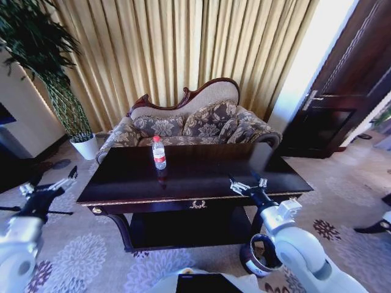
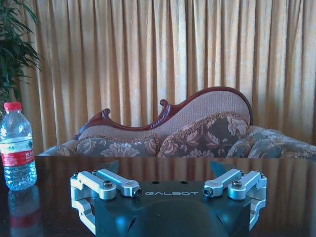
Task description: Move to the front of the table and place the trash on the table into the trash bin.
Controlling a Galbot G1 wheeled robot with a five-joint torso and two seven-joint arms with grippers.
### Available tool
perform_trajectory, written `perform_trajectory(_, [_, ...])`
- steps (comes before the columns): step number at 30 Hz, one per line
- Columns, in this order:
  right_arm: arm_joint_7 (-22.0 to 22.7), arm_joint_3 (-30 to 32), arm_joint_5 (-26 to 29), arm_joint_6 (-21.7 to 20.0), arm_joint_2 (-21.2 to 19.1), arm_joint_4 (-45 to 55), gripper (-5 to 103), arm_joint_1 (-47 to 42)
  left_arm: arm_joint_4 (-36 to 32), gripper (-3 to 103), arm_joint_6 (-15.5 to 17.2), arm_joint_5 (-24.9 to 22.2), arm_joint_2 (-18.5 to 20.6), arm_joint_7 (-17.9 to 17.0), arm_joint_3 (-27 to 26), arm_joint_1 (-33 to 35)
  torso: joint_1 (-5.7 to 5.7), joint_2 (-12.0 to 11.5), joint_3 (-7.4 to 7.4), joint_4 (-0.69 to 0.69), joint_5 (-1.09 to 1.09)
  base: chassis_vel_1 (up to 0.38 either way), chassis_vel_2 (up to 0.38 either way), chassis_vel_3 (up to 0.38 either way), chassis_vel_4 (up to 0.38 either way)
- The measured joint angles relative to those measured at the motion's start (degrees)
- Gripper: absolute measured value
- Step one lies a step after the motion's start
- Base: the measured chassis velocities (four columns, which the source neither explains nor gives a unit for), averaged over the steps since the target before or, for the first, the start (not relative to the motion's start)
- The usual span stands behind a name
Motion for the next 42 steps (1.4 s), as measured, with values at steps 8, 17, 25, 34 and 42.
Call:
perform_trajectory(8, [0.0, -0.7, -1.1, 0.1, 1.3, -1.1, 100, -0.1, 3.9, 100, 3.4, -0.7, 6.8, -7.9, 13.1, -9.1, 0.01, 0.0, 0.00, 0.00, 0.01, 0.000, 0.000, 0.000, 0.000])
perform_trajectory(17, [0.0, -0.4, -1.4, 0.3, 1.8, -1.9, 100, 0.1, 6.9, 100, 4.0, 1.8, 7.1, -14.9, 27.0, -16.7, 0.02, 0.0, 0.00, 0.01, 0.01, 0.000, 0.000, 0.000, 0.000])
perform_trajectory(25, [0.0, -0.1, -1.9, 0.6, 2.1, -2.6, 100, 0.4, 11.0, 100, 4.4, 4.2, 6.9, -18.0, 41.4, -24.8, 0.02, 0.0, 0.00, 0.00, 0.02, 0.000, 0.000, 0.000, 0.000])
perform_trajectory(34, [0.0, 0.0, -2.0, 1.1, 2.3, -3.5, 100, 0.7, 16.5, 100, 4.0, 5.9, 7.4, -18.7, 52.7, -31.8, 0.02, 0.0, 0.00, 0.01, 0.02, 0.000, 0.000, 0.000, 0.000])
perform_trajectory(42, [0.0, 0.6, -1.8, 1.5, 1.7, -3.6, 100, 0.8, 21.0, 100, 3.9, 6.7, 6.3, -17.3, 59.8, -37.1, 0.01, 0.0, 0.00, 0.00, 0.02, 0.000, 0.000, 0.000, 0.000])
